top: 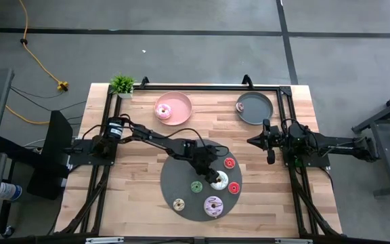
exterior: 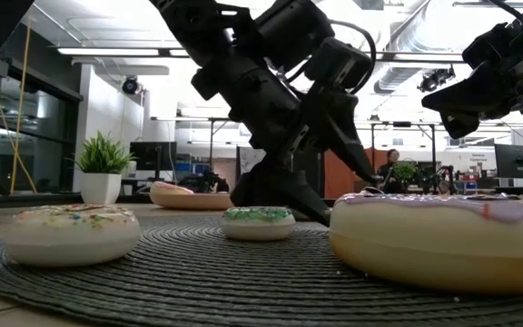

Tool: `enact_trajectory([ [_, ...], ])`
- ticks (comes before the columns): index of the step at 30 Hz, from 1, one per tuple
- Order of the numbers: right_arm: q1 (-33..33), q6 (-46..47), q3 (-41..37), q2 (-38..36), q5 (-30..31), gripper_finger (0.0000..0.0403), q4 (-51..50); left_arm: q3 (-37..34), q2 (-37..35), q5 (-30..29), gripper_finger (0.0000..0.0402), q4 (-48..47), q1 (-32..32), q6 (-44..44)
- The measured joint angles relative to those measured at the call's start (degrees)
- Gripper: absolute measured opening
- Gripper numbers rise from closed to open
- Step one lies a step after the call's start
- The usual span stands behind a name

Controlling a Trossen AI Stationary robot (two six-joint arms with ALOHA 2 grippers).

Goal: Pick & Place donuts
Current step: Put the large white donut on the pink plate

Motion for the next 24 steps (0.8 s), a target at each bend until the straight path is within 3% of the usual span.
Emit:
enact_trajectory([
  [17,0.01,0.00,0.00,0.00,0.00,0.0009,0.02,-0.02,0.59,0.39,0.0246,1.40,0.02,-1.05],
  [24,0.00,0.00,-0.02,0.00,-0.01,0.0005,0.02,-0.02,0.59,0.28,0.0187,1.27,0.02,-1.02],
])
